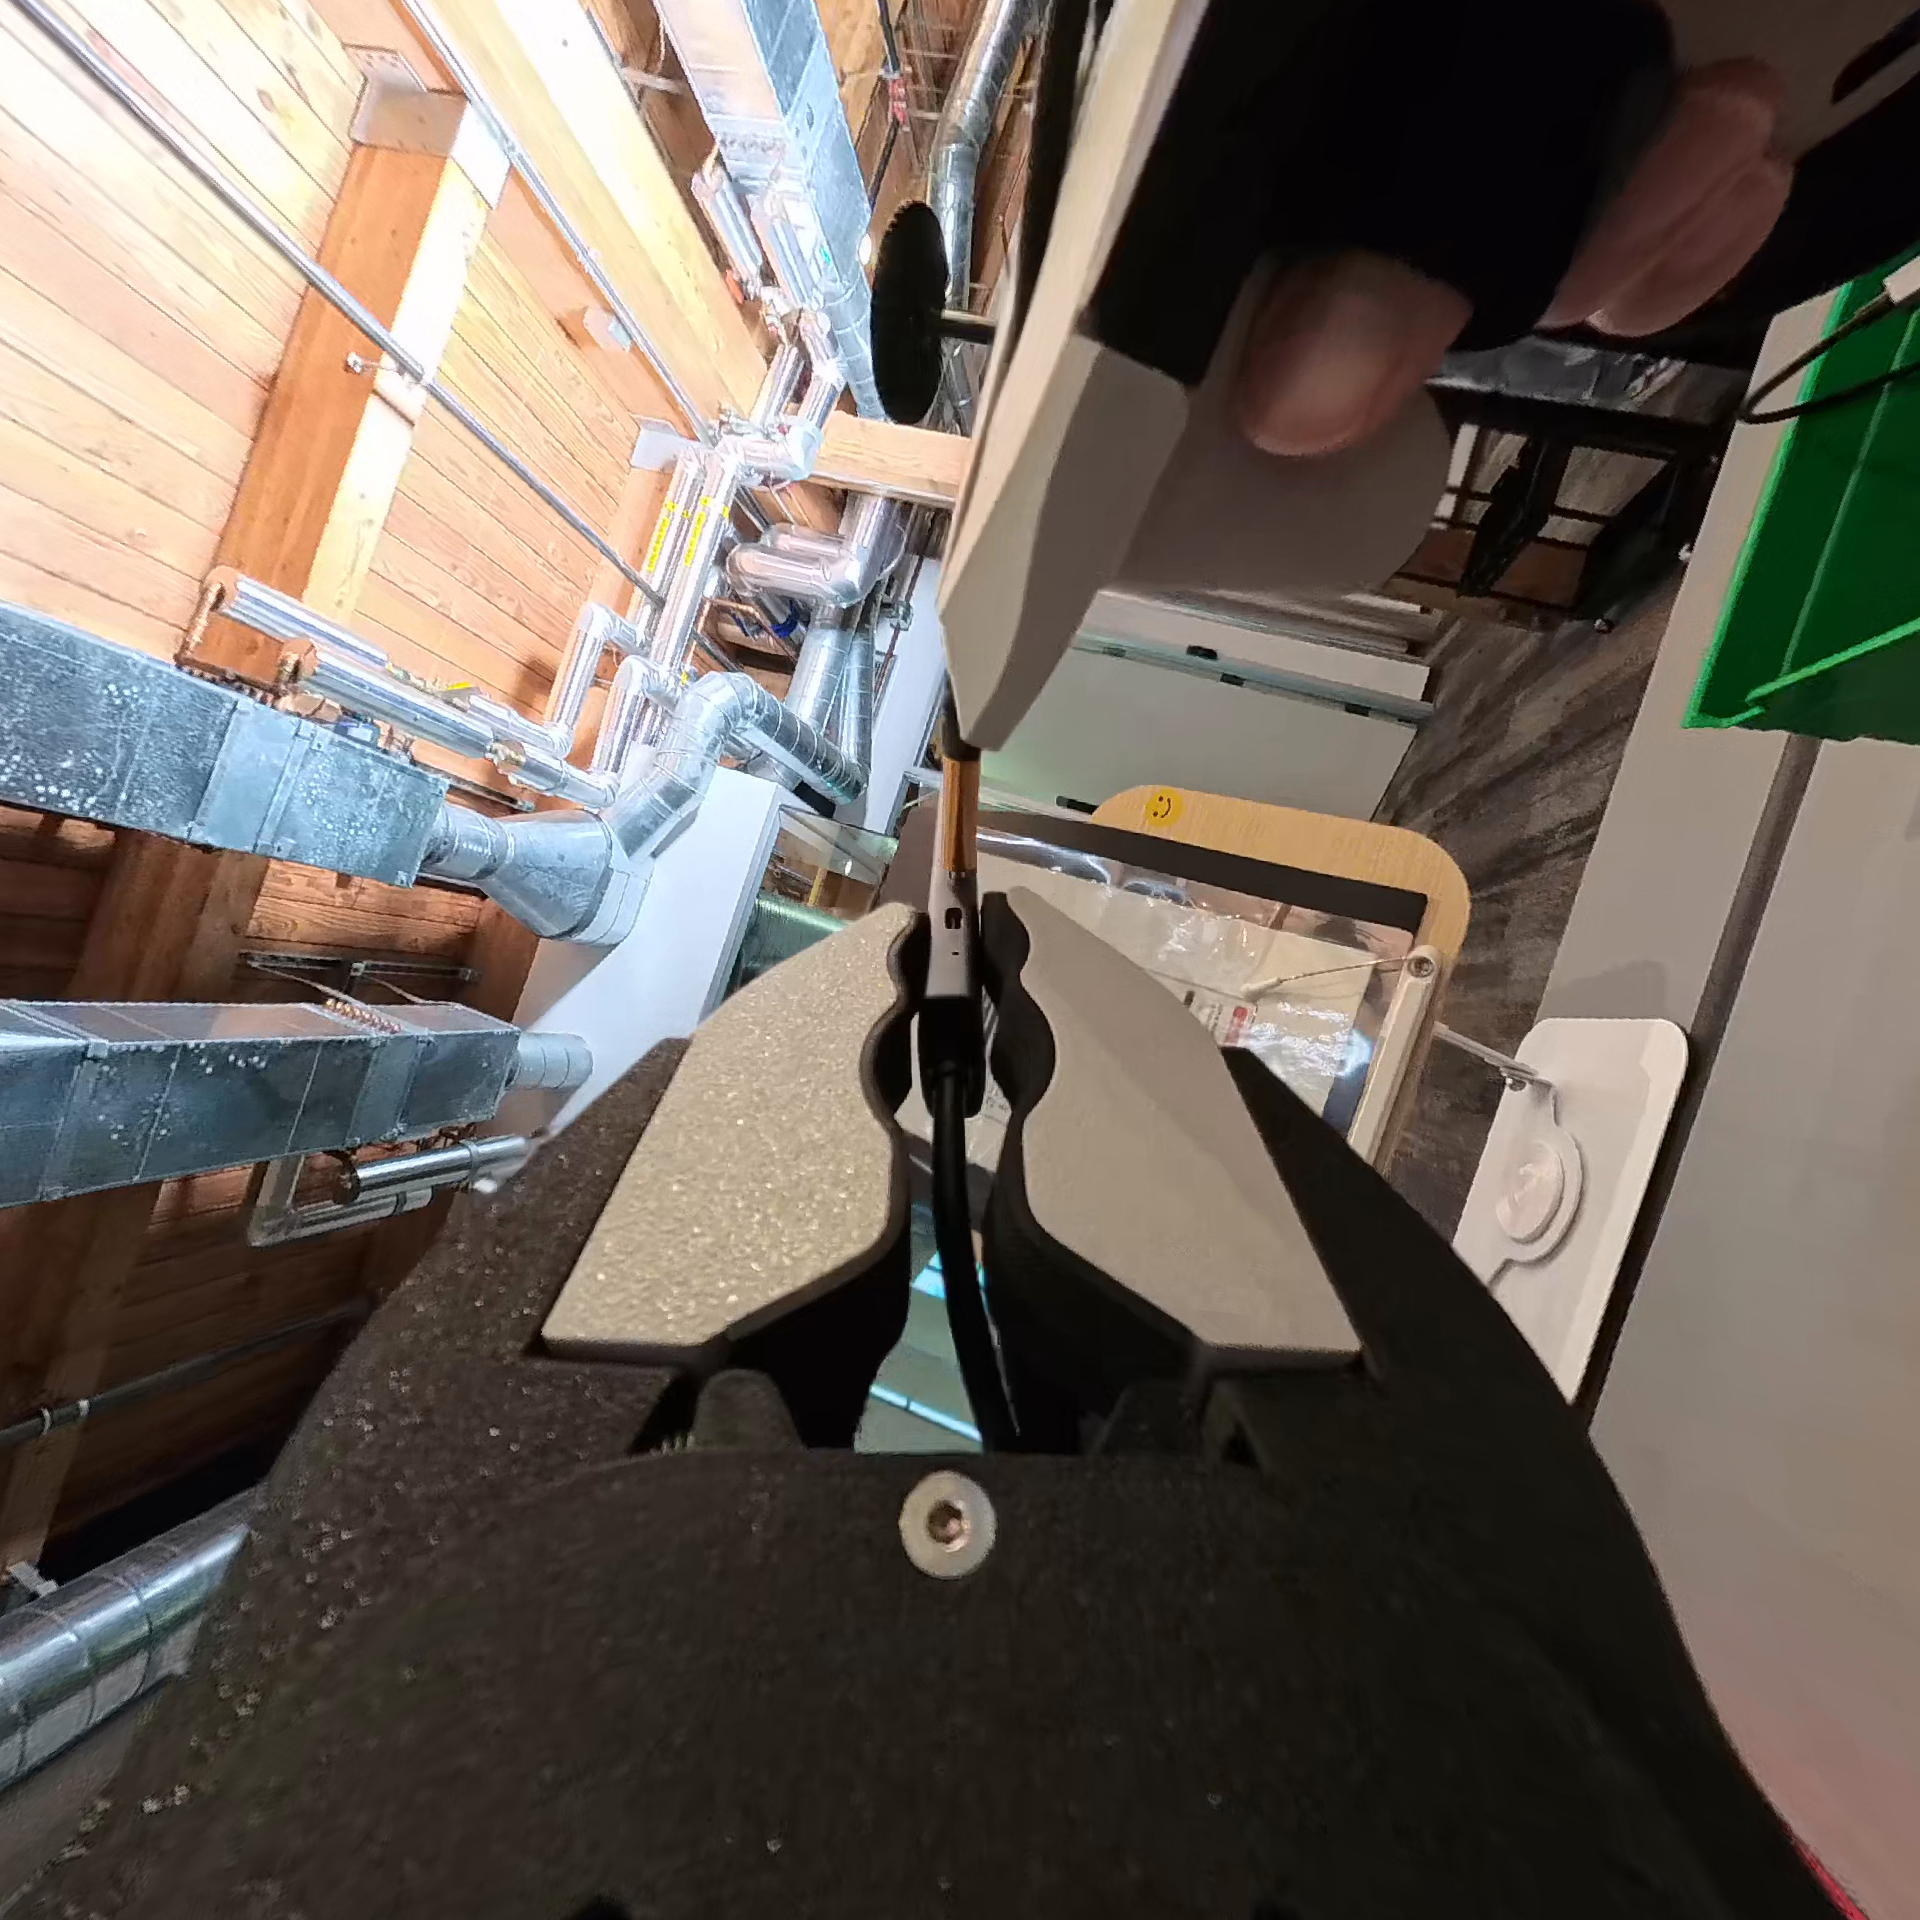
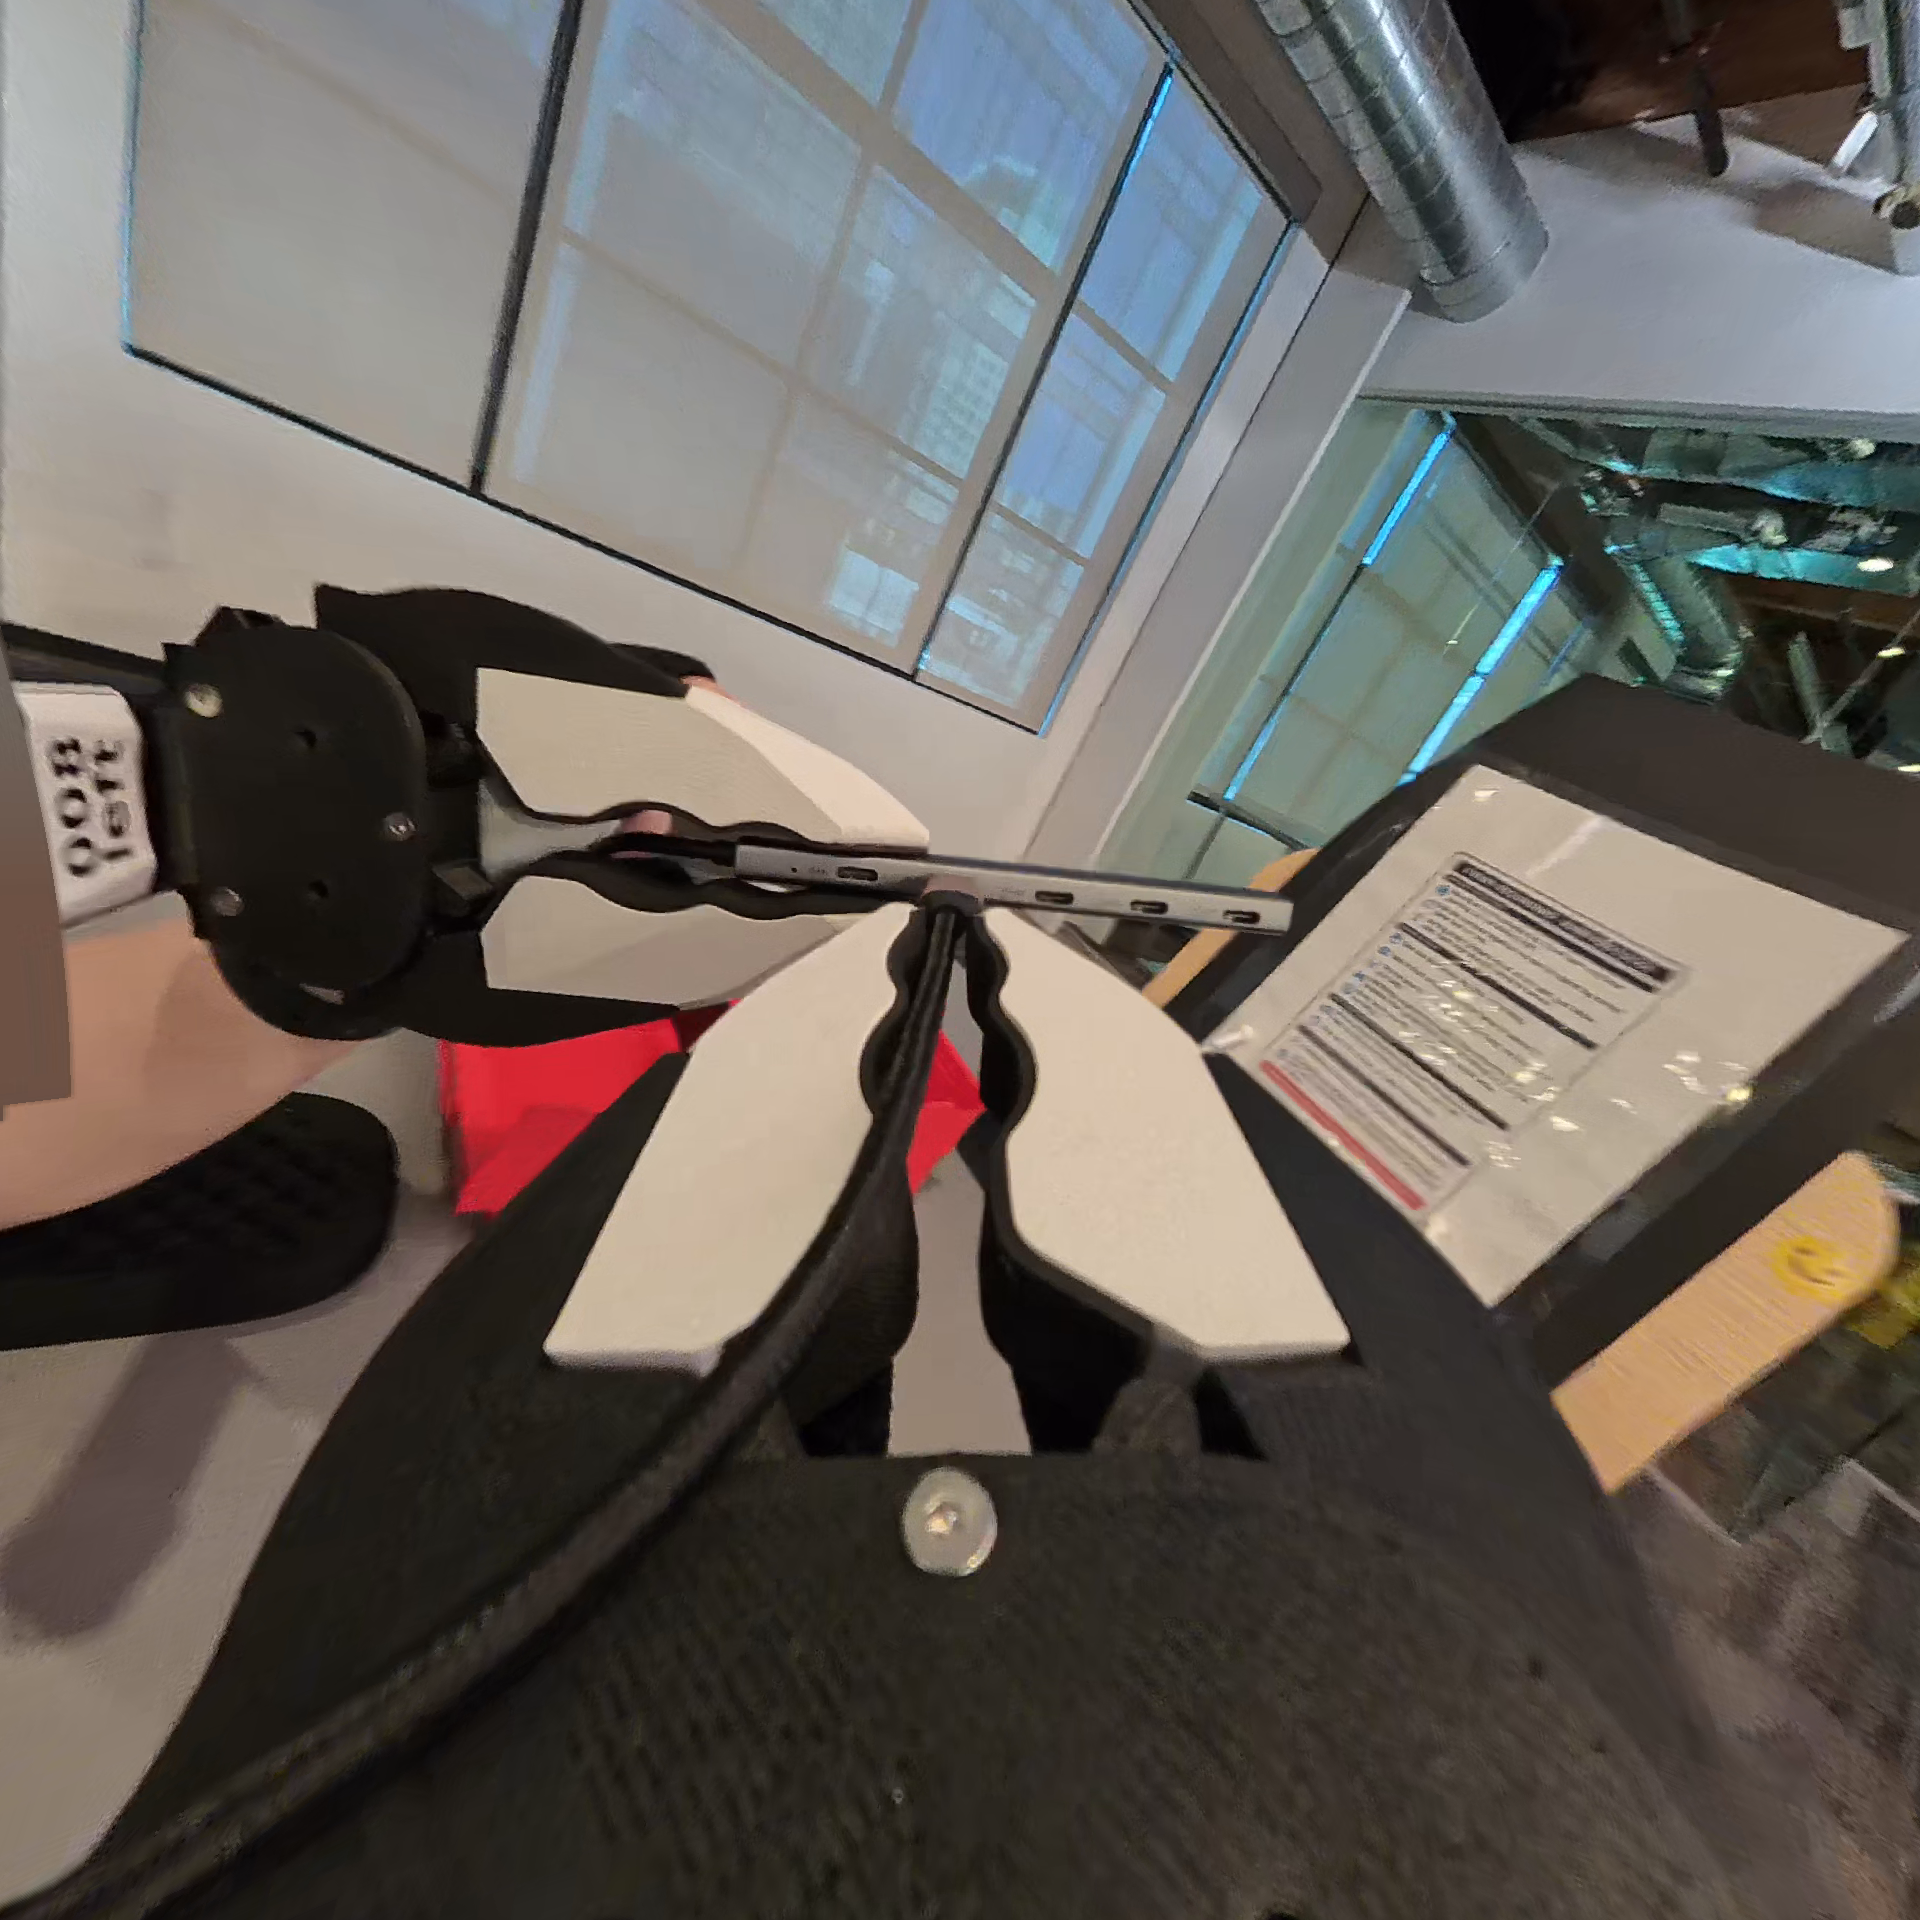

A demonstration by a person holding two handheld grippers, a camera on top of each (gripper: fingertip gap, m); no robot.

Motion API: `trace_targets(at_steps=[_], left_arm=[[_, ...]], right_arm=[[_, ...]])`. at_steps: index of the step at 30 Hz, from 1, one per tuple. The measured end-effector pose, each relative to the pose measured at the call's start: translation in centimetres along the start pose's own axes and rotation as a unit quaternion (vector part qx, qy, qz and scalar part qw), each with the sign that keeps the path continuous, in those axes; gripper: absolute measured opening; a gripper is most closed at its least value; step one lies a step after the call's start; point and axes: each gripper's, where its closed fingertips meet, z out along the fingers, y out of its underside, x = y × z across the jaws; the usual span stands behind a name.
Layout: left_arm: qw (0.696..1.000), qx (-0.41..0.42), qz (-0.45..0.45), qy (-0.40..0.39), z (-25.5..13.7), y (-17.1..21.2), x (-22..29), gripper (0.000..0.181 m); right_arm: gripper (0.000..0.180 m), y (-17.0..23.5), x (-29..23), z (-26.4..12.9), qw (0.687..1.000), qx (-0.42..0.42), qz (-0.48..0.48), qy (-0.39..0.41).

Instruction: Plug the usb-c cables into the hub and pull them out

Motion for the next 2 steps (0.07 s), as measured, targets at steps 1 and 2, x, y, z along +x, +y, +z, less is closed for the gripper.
trace_targets(at_steps=[1, 2], left_arm=[[1.0, -0.005, -0.001, -0.004, 0.06, 0.1, -0.1, 0.009], [1.0, -0.005, -0.004, -0.01, 0.09, 0.14, -0.25, 0.009]], right_arm=[[0.007, -0.08, 0.01, 0.08, 1.0, -0.003, -0.018, 0.013], [0.007, -0.31, -0.02, 0.14, 0.999, -0.003, -0.031, 0.025]])
